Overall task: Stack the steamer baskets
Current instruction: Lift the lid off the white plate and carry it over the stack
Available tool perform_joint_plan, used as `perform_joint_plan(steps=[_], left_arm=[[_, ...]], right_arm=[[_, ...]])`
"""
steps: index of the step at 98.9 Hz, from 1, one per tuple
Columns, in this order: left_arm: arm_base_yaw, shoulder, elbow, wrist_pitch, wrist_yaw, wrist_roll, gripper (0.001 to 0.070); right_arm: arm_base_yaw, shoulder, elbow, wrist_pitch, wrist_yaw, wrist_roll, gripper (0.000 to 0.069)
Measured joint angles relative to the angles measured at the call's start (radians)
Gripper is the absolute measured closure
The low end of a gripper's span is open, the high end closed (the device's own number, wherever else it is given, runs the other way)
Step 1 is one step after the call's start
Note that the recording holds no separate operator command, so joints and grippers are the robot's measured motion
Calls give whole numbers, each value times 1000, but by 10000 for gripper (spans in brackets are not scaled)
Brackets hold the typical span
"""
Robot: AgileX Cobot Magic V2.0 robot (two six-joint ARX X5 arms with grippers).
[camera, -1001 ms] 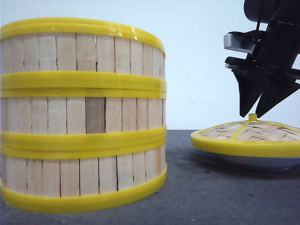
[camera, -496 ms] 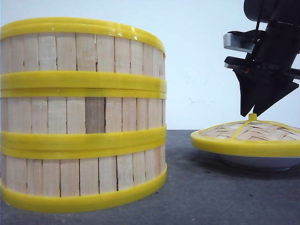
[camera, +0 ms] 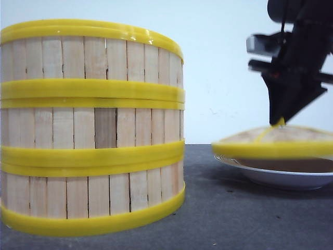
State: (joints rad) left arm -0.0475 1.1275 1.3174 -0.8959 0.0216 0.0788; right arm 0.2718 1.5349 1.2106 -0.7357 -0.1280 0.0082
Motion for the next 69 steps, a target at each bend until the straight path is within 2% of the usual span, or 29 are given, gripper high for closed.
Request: perform_joint_plan(steps=[22, 45, 69], left_arm=[[0, 0, 0, 0, 0, 0, 410], [0, 0, 0, 0, 0, 0, 410], [0, 0, 0, 0, 0, 0, 410]], right_arm=[[34, -18, 256, -149, -11, -6, 624], [114, -14, 505, -267, -80, -12, 624], [257, 81, 712, -369, -108, -16, 624]])
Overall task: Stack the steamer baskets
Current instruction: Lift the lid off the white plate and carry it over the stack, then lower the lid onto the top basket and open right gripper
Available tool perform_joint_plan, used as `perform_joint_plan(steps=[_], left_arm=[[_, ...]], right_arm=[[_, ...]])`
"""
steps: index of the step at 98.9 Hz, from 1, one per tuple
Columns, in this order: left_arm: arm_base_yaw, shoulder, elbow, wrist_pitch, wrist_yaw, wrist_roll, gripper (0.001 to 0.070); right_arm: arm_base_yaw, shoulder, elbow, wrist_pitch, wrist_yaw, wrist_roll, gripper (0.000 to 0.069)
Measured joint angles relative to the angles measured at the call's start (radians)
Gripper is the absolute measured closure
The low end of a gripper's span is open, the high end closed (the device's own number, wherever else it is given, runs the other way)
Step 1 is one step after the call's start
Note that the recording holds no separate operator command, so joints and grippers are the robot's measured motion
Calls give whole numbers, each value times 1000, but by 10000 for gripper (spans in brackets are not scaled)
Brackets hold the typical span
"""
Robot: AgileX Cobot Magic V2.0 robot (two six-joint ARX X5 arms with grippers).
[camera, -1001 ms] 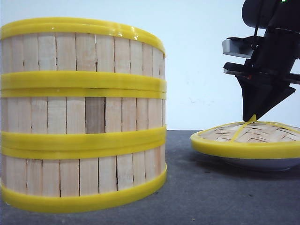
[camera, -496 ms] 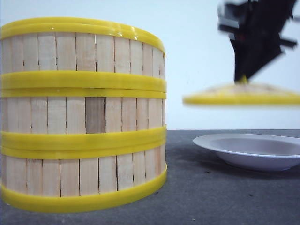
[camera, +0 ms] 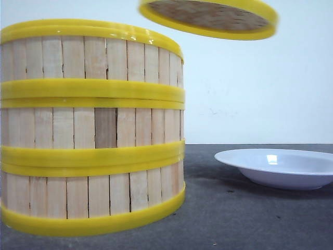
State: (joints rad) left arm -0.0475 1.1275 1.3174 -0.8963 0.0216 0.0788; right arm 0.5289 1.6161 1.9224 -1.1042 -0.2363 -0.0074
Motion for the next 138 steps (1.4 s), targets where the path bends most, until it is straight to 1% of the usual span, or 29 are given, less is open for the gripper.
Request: perform_joint_plan(steps=[27, 60, 104, 138], left_arm=[[0, 0, 0, -1, 0, 0, 410], [0, 0, 0, -5, 0, 0, 410], [0, 0, 0, -5, 0, 0, 410], [2, 0, 0, -5, 0, 0, 410]], right_arm=[[161, 111, 125, -45, 0, -23, 624], [284, 178, 129, -43, 5, -40, 624], [340, 254, 129, -25, 10, -42, 624], [352, 257, 129, -21, 39, -50, 624]])
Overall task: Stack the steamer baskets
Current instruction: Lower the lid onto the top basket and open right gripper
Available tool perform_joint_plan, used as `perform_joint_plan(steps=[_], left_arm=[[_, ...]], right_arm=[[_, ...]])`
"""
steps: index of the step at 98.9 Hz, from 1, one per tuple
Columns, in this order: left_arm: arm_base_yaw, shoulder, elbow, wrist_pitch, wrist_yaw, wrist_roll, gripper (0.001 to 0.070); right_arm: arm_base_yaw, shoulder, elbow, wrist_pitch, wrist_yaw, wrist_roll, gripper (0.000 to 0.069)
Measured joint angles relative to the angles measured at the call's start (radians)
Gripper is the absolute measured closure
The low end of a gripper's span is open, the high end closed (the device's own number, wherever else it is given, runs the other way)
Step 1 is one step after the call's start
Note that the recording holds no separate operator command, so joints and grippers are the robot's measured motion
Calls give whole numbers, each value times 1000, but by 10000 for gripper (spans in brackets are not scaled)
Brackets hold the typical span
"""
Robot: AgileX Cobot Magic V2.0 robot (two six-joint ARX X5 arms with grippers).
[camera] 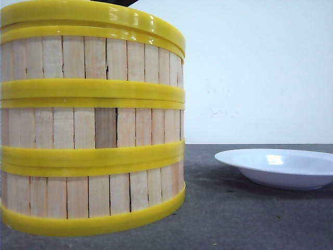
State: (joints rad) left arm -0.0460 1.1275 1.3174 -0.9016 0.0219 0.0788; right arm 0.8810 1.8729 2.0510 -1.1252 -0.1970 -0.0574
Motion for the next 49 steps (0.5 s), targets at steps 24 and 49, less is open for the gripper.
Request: perform_joint_plan(steps=[24, 49], left_arm=[[0, 0, 0, 0, 0, 0, 410], [0, 0, 0, 0, 0, 0, 410]], right_arm=[[2, 14, 8, -6, 34, -13, 624], [14, 16, 8, 3, 44, -21, 624]])
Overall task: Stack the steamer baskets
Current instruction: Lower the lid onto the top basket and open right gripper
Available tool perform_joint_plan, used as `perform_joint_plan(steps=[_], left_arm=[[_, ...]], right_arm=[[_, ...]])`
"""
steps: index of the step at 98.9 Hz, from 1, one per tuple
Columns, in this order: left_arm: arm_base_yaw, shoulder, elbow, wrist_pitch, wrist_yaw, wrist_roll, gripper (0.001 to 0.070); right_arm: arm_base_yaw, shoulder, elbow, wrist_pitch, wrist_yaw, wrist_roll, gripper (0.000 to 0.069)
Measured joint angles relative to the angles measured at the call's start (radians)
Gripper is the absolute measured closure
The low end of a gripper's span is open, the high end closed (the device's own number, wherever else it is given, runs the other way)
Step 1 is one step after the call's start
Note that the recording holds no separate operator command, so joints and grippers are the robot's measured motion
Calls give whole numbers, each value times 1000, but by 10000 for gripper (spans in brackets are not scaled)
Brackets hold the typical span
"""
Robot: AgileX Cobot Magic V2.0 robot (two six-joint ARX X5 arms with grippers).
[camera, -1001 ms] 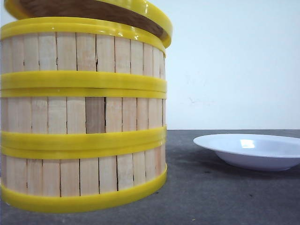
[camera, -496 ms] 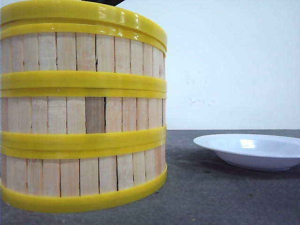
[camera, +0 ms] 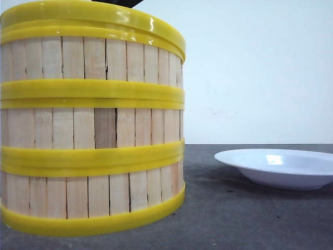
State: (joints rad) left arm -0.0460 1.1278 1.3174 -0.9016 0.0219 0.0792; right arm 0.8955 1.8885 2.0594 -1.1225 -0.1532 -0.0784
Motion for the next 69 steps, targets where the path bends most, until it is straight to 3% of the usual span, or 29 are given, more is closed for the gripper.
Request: perform_joint_plan(steps=[69], left_arm=[[0, 0, 0, 0, 0, 6, 410]], right_arm=[[27, 1, 0, -1, 63, -22, 624]])
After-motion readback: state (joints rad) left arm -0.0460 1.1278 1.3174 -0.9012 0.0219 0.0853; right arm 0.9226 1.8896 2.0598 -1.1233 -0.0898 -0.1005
